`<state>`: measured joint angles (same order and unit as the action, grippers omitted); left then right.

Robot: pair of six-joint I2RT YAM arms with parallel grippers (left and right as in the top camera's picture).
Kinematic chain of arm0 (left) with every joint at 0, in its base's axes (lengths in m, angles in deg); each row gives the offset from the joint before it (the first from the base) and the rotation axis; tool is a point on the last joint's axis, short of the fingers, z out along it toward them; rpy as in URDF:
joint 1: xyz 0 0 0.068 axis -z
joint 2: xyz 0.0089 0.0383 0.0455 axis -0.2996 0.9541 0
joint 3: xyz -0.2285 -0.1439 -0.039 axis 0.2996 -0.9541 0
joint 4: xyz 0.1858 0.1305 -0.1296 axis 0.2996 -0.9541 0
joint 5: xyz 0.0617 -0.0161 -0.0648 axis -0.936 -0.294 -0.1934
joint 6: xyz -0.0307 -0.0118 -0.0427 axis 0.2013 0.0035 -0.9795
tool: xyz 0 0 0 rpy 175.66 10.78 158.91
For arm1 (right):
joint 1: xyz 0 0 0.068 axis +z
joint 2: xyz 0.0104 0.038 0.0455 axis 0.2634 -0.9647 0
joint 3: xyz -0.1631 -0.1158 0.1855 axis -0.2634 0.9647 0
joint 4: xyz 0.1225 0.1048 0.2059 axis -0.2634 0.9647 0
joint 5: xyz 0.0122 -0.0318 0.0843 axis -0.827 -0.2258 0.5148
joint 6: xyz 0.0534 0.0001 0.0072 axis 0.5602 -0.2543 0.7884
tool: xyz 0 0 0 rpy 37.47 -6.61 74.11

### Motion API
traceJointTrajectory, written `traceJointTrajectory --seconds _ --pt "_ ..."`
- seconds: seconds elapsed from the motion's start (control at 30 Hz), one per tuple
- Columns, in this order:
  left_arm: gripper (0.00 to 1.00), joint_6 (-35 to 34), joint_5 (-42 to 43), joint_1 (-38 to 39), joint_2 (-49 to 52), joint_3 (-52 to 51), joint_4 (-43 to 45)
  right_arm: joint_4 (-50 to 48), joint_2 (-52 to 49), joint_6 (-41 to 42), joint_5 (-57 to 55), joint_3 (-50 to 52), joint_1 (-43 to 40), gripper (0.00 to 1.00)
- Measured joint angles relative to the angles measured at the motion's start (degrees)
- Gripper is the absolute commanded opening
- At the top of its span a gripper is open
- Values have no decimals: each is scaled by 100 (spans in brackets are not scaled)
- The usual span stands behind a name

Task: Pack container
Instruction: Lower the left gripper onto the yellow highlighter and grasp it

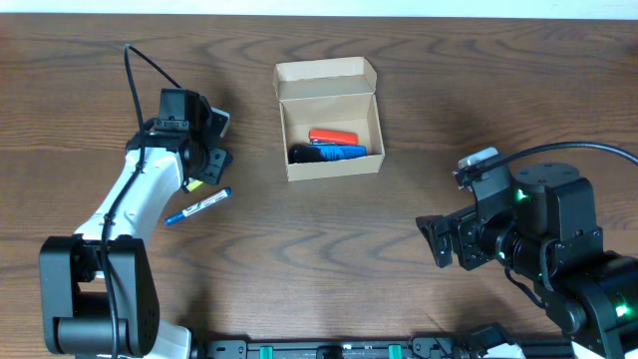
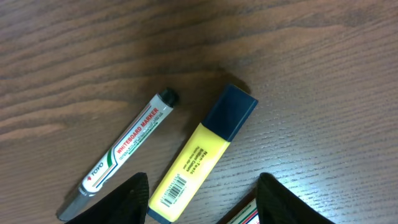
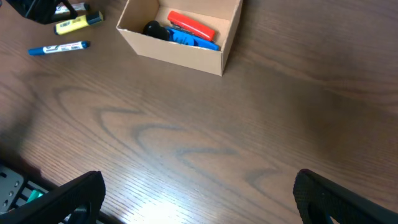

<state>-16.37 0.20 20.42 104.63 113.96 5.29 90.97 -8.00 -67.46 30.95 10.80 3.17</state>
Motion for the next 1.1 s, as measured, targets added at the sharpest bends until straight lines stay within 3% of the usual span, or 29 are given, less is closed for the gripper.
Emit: traceJointTrajectory --seconds 0.87,1.1 --pt "47 9 72 0 997 -4 553 4 0 0 0 2 0 99" --pt "28 2 105 0 1016 -4 566 4 0 0 0 2 0 99"
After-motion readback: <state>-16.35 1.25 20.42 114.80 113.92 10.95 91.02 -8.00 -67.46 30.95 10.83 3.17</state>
